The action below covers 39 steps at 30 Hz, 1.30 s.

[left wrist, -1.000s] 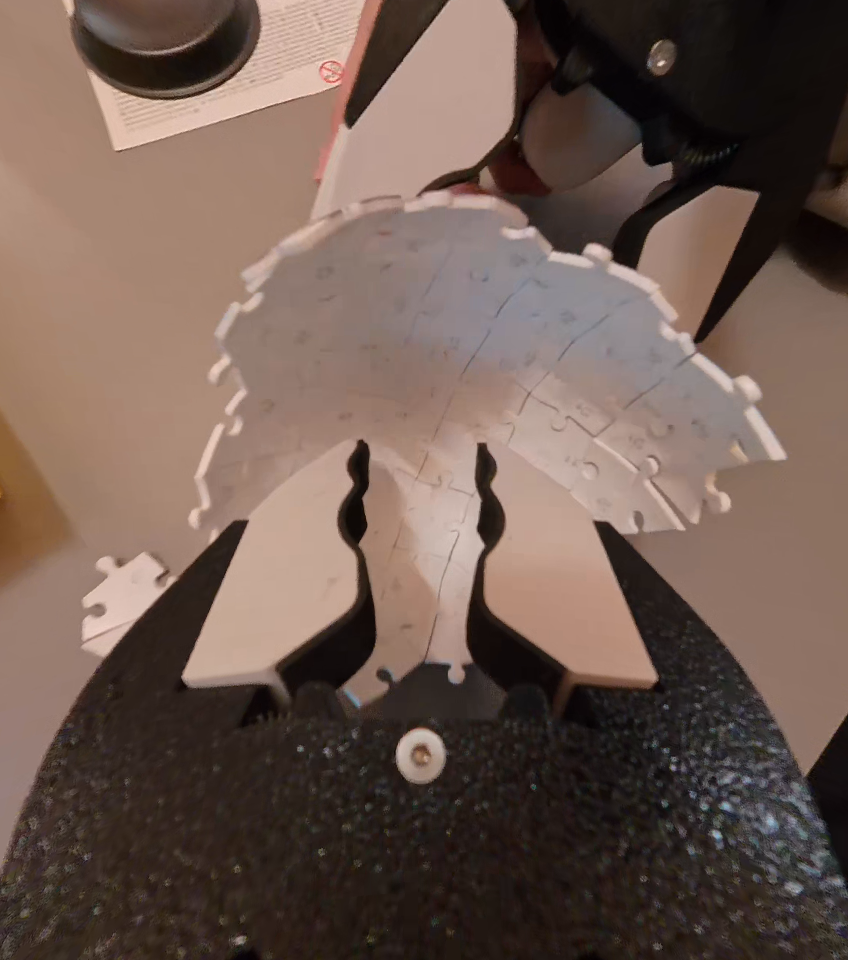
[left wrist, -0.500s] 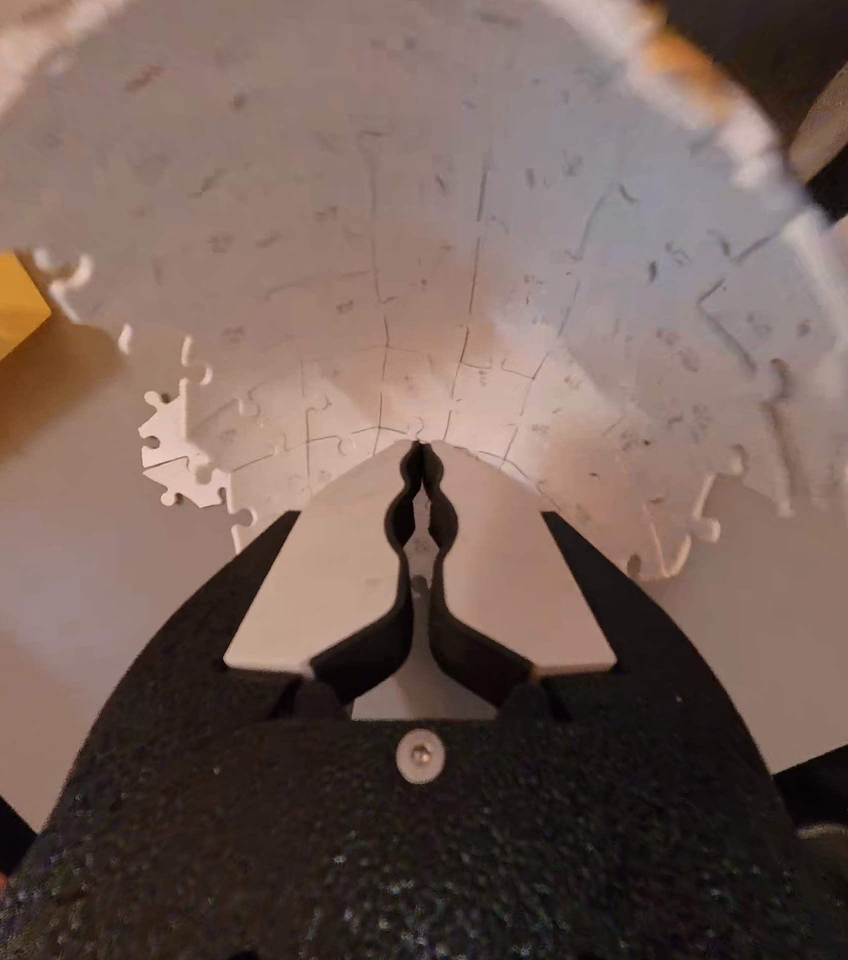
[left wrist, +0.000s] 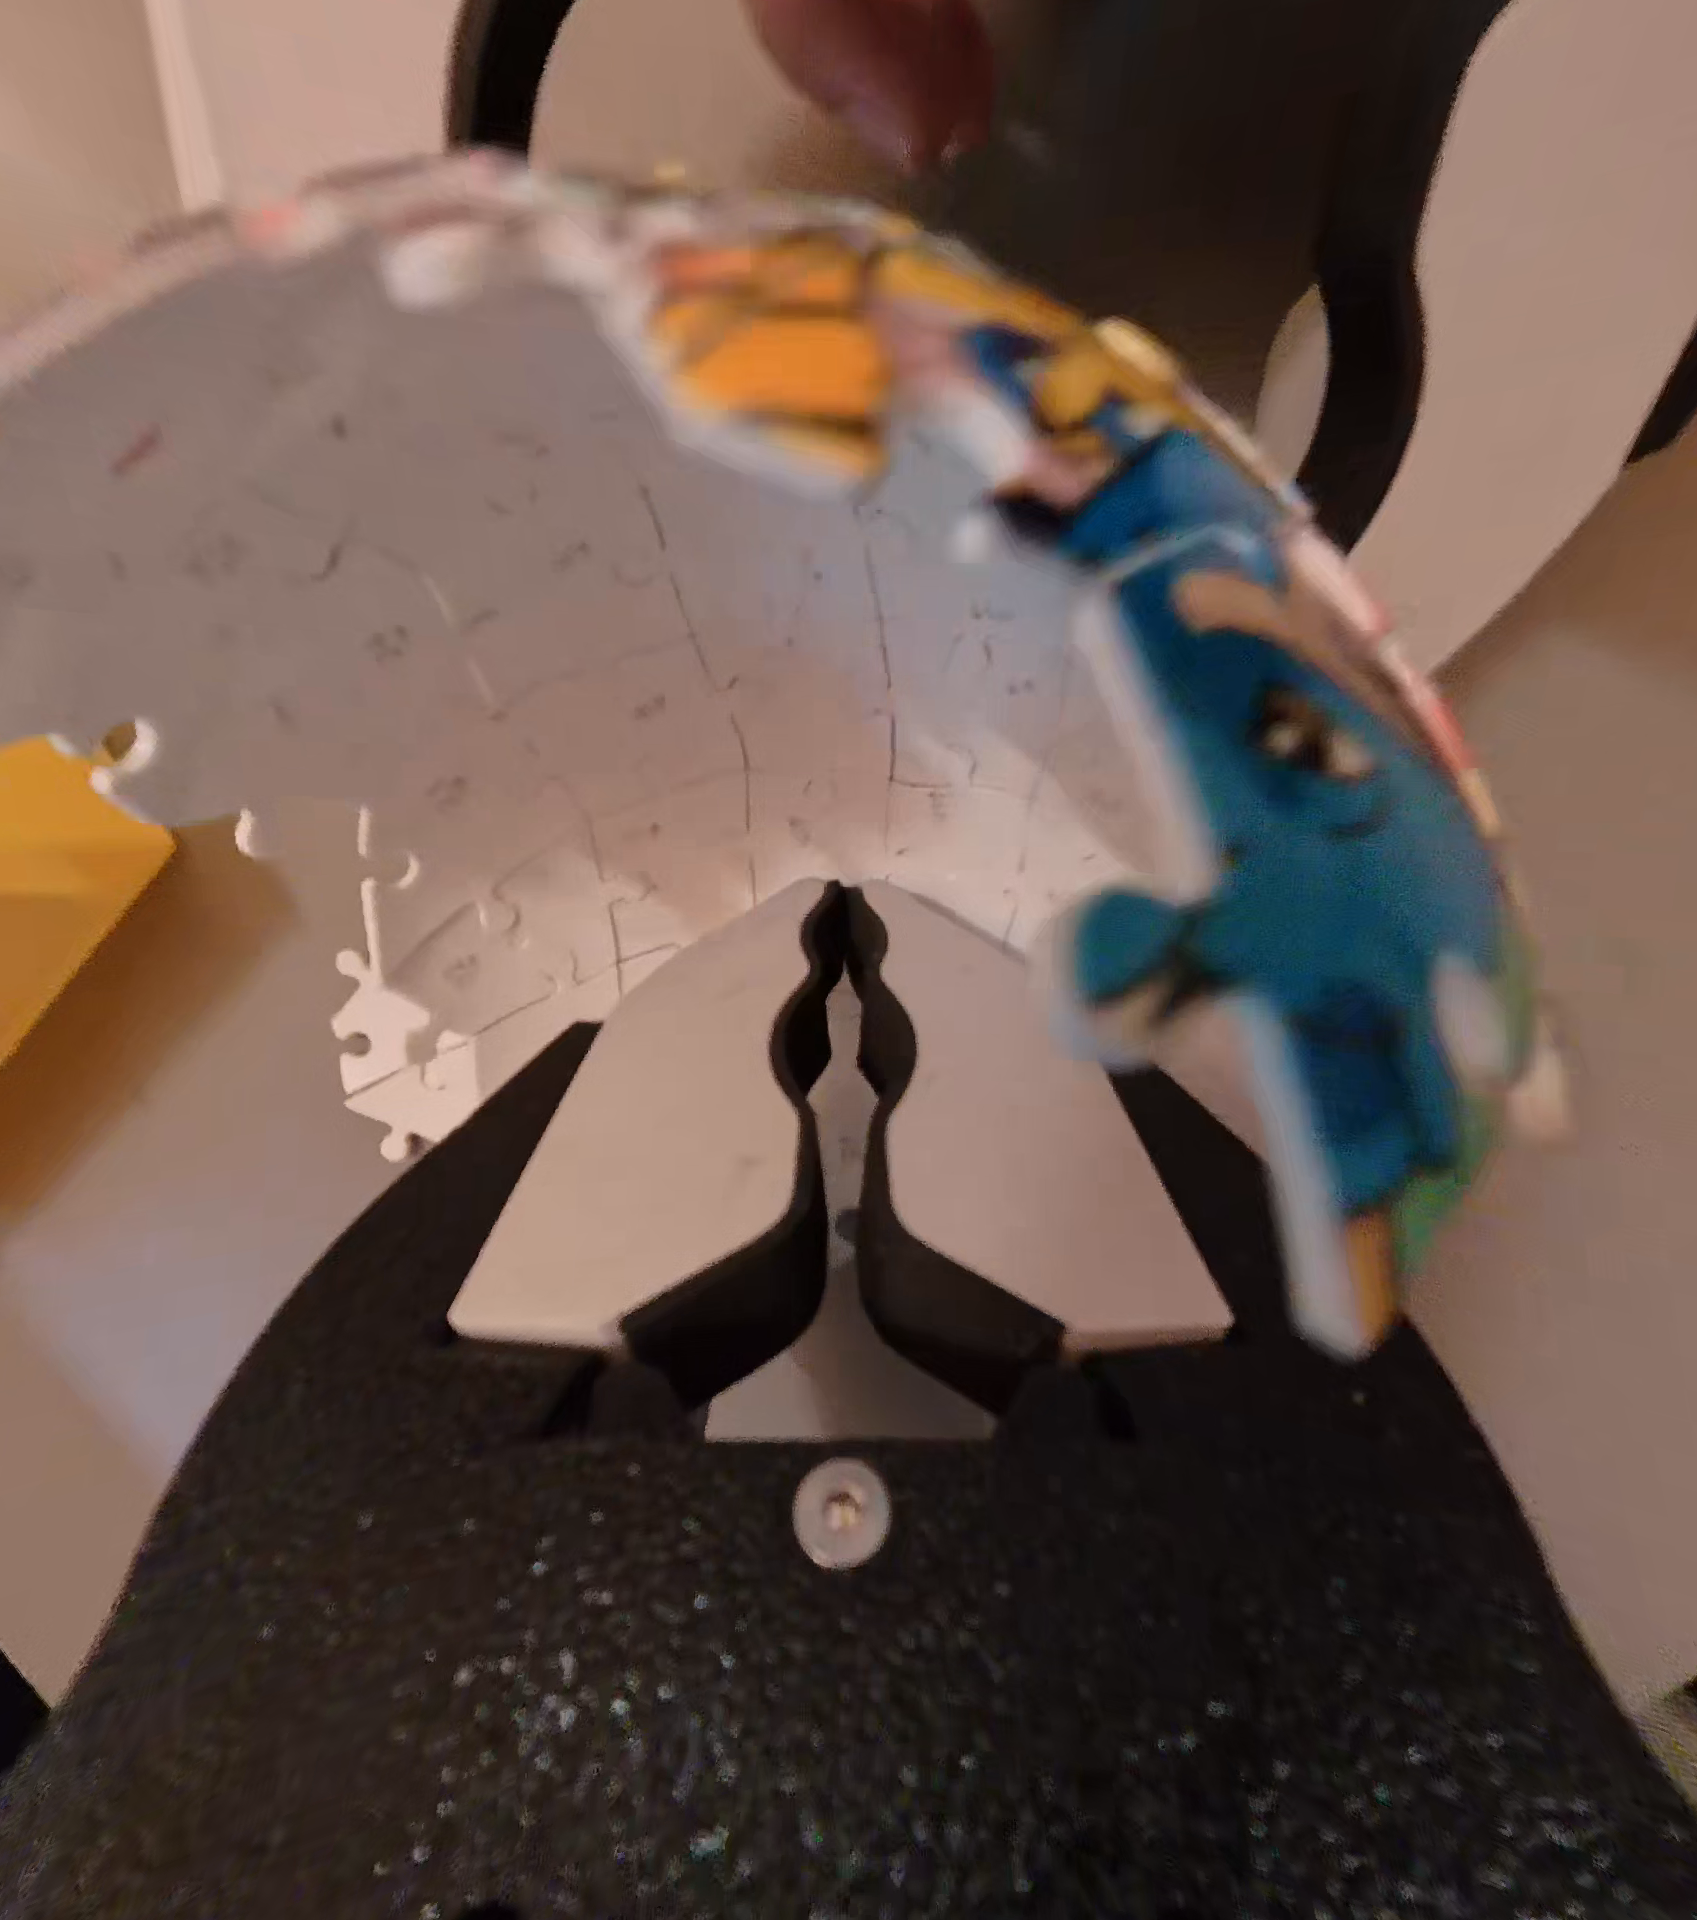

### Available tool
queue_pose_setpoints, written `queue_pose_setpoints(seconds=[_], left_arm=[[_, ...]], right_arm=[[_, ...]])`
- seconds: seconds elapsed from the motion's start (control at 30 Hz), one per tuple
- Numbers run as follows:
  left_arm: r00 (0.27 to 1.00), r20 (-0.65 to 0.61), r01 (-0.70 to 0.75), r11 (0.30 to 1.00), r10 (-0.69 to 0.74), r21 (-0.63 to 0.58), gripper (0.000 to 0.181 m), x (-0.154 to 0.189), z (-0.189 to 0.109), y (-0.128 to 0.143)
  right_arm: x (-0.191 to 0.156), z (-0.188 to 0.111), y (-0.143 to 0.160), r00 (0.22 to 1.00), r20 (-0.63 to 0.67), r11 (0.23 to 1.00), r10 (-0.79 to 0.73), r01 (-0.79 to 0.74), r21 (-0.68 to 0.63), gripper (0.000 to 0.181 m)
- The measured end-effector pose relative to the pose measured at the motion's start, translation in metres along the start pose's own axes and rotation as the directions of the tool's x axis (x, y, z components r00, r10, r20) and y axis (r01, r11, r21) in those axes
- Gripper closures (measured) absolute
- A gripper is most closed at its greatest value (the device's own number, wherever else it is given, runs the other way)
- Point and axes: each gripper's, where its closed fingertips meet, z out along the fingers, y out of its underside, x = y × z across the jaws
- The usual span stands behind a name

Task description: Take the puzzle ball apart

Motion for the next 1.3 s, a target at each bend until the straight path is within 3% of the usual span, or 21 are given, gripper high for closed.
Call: queue_pose_setpoints(seconds=[0.23, 0.5, 0.67, 1.0, 1.13, 1.3], left_arm=[[0.998, -0.019, -0.065, 0.991, 0.068, 0.115, 0.181, 0.001, 0.001, -0.008], [0.995, 0.010, -0.096, 0.974, 0.096, 0.203, 0.181, 0.001, 0.003, -0.030], [0.998, -0.043, -0.026, 0.976, 0.036, 0.214, 0.181, 0.001, 0.002, -0.029], [0.970, -0.215, 0.182, 0.920, -0.111, 0.346, 0.157, 0.002, -0.023, -0.034], [0.964, -0.214, 0.222, 0.915, -0.155, 0.336, 0.154, -0.008, -0.027, -0.022], [0.949, -0.231, 0.297, 0.861, -0.217, 0.413, 0.154, -0.023, -0.046, -0.017]], right_arm=[[-0.001, -0.008, -0.011, 0.983, -0.161, 0.994, -0.093, 0.102, 0.049, 0.071], [0.000, -0.023, -0.016, 0.910, -0.372, 0.979, -0.182, 0.203, 0.018, 0.072], [0.001, -0.025, -0.016, 0.901, -0.390, 0.977, -0.192, 0.214, 0.013, 0.072], [0.002, -0.027, -0.011, 0.908, -0.385, 0.984, -0.166, 0.177, -0.005, 0.073], [0.000, -0.028, -0.011, 0.915, -0.371, 0.985, -0.161, 0.173, 0.000, 0.074], [0.000, -0.029, -0.010, 0.921, -0.359, 0.986, -0.154, 0.165, 0.002, 0.073]])
